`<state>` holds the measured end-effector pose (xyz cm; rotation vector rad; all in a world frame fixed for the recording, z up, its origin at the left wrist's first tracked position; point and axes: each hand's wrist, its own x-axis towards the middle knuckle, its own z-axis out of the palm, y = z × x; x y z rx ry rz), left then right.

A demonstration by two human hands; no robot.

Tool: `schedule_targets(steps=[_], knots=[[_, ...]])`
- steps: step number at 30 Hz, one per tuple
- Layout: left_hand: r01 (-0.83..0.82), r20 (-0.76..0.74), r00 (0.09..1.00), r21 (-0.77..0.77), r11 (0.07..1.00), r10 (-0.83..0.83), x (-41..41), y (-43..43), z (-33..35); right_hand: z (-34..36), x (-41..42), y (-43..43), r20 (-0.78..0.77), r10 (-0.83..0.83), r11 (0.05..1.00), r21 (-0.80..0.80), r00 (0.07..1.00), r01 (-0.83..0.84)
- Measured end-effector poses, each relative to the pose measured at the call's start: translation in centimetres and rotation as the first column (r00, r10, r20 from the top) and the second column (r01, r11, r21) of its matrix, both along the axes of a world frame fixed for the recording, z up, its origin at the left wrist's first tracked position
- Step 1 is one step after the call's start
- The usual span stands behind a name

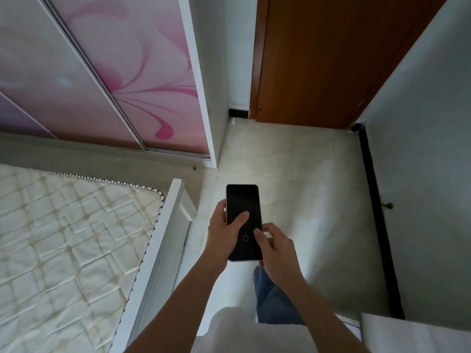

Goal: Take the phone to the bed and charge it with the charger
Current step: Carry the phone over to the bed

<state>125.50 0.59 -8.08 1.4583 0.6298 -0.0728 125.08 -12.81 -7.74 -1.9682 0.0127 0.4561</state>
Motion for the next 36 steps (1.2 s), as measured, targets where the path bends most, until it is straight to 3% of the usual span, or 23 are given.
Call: schedule_targets(steps=[11,20,27,36], knots=[[-0.251,0.029,0.966,-0.148,0.957,0.258,18.5,0.8,2.2,1.2,21.7,0.8,0.075,0.184,0.983,0.009,0.98,-0.185],[-0.436,0.004,0.899,-0.095,0.895,0.438,24.8,5.3,2.3,0.2,29.9,5.9,0.07,0.353,0.933,0.046,0.933,-0.357],[-0.579,-0.003,0.815,-0.077,0.812,0.58,27.8,12.6,0.9,-1.7,35.0,13.8,0.077,0.498,0.866,0.009,0.864,-0.5],[-0.69,0.04,0.715,-0.116,0.714,0.698,34.3,28.2,1.2,1.6,43.3,30.2,0.119,0.634,0.764,0.055,0.764,-0.643]])
